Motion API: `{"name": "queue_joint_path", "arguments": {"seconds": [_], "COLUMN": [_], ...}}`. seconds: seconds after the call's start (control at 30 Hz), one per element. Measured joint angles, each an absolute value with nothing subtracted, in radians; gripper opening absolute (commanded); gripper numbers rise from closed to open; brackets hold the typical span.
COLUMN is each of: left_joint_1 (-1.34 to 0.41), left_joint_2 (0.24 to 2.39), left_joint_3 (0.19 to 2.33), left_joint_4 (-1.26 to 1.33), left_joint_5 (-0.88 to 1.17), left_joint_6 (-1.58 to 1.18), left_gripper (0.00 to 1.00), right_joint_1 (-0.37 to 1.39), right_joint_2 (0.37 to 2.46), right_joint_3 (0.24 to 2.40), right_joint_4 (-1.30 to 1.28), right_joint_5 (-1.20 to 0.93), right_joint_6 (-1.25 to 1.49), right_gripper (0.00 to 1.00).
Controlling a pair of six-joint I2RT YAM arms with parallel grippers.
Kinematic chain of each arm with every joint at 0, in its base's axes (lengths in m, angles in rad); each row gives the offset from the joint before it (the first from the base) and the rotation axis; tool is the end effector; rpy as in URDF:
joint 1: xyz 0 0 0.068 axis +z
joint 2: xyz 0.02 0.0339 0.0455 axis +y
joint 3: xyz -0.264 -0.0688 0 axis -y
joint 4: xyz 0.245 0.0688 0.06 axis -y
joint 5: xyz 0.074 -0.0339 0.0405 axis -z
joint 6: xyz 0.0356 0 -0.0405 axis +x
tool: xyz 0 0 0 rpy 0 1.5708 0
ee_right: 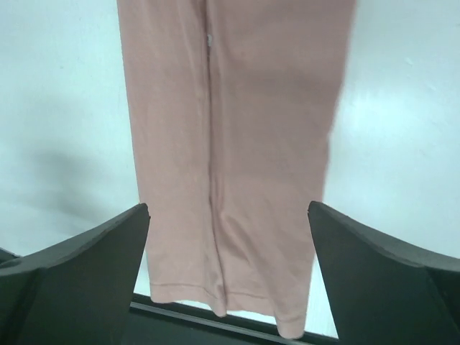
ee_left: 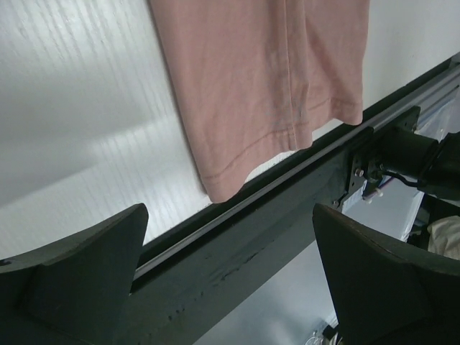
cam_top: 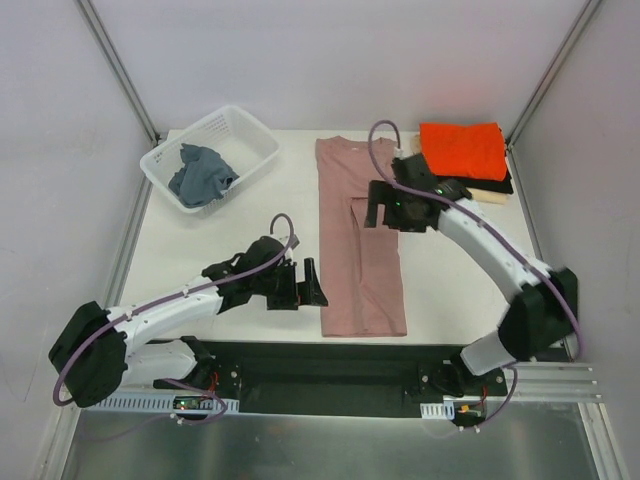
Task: Fold and stack the t-shirts
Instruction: Rotate the tshirt 90 degrees, then grab the bottom of the folded rectangular tshirt with both arms
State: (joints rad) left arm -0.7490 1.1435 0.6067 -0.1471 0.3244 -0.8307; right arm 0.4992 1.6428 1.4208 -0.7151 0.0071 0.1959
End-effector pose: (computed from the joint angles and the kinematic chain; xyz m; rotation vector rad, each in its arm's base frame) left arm 0.1646 -0.1685 0.2120 0.0920 2.5051 -1.1311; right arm 0.3128 0.1702 0.2931 -0.3793 2.5012 0.2741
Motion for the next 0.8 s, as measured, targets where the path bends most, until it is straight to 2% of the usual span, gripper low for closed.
{"name": "queue_joint_path", "arguments": {"seconds": [0.2,0.27,0.4,0.53,0.63,0.67,0.73,0.77,0.8], "left_joint_1": [-0.884,-0.915,-0.946,-0.949,-0.957,-0.957,-0.957,-0.957,-0.957], "left_joint_2": [1.187,1.219,1.296,1.369,1.418,1.43,1.457,1.472,1.484], "left_joint_3": [0.606,0.606,0.606,0.617,0.644,0.651,0.665,0.671,0.675], "left_joint_4": [-0.139,-0.138,-0.134,-0.123,-0.101,-0.097,-0.088,-0.086,-0.085], "left_joint_5": [0.238,0.218,0.195,0.2,0.201,0.201,0.204,0.204,0.207], "left_joint_6": [-0.899,-0.915,-0.947,-0.966,-0.975,-0.978,-0.982,-0.983,-0.984], "left_gripper": [0.99,0.98,0.86,0.67,0.58,0.48,0.36,0.28,0.23], "right_joint_1": [0.47,0.442,0.413,0.408,0.405,0.403,0.403,0.403,0.403], "right_joint_2": [1.163,1.085,1.037,0.989,0.958,0.95,0.946,0.946,0.947], "right_joint_3": [1.05,0.957,0.785,0.693,0.67,0.659,0.634,0.617,0.598], "right_joint_4": [-0.638,-0.636,-0.634,-0.67,-0.675,-0.675,-0.673,-0.669,-0.667], "right_joint_5": [0.092,0.078,0.046,0.017,-0.013,-0.028,-0.065,-0.087,-0.106], "right_joint_6": [0.251,0.263,0.273,0.273,0.273,0.273,0.273,0.274,0.274], "right_gripper": [0.97,0.97,0.97,0.97,0.98,0.99,0.99,0.99,0.96]}}
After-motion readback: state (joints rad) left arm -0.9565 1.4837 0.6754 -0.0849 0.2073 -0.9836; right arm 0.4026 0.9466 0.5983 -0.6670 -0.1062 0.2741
